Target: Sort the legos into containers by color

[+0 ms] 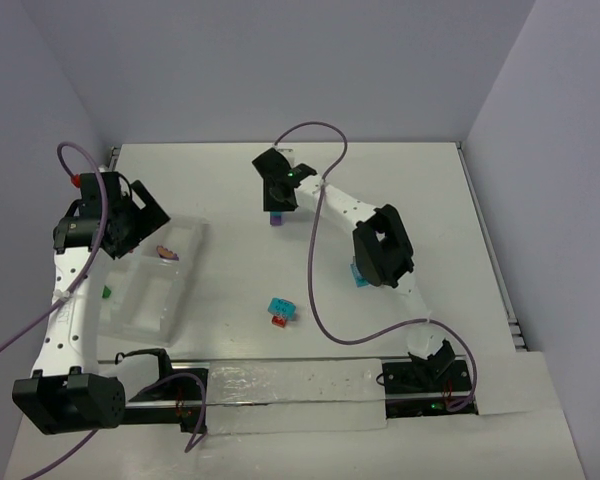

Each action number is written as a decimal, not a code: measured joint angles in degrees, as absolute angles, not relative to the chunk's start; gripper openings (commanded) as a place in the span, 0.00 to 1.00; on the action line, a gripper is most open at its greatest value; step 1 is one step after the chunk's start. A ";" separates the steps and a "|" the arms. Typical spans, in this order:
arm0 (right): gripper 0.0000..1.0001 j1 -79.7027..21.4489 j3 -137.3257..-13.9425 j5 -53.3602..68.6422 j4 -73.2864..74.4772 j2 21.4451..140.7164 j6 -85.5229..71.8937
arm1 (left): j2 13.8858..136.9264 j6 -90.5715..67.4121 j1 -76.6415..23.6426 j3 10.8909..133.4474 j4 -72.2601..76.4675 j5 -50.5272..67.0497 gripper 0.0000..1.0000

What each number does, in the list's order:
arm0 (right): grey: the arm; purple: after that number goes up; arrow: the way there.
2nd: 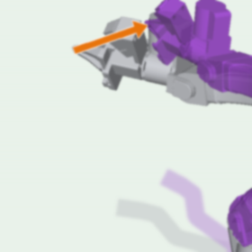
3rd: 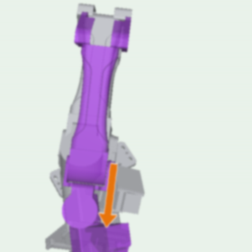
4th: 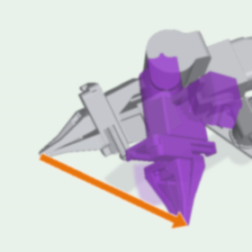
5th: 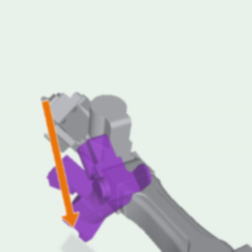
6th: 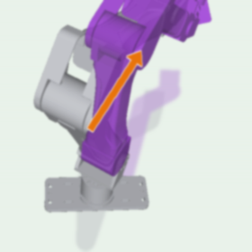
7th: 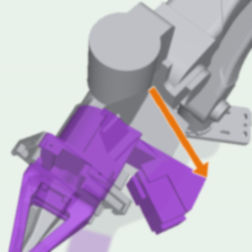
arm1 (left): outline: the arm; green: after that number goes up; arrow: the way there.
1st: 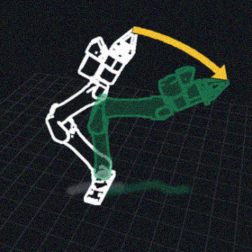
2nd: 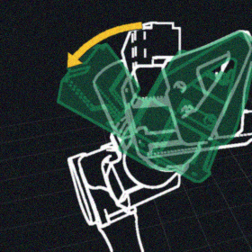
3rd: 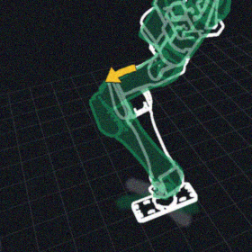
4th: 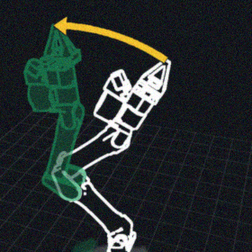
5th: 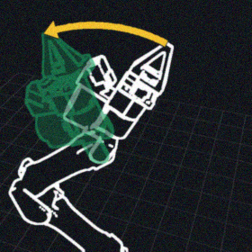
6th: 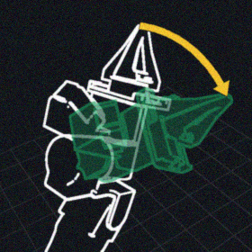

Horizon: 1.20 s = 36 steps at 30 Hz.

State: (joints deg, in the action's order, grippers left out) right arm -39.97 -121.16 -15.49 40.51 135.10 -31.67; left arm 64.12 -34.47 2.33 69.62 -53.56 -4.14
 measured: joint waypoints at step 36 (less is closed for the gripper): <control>0.12 -39.07 -73.49 29.69 6.60 93.97 -36.73 | 59.76 -47.17 1.87 49.36 -14.17 50.89 0.94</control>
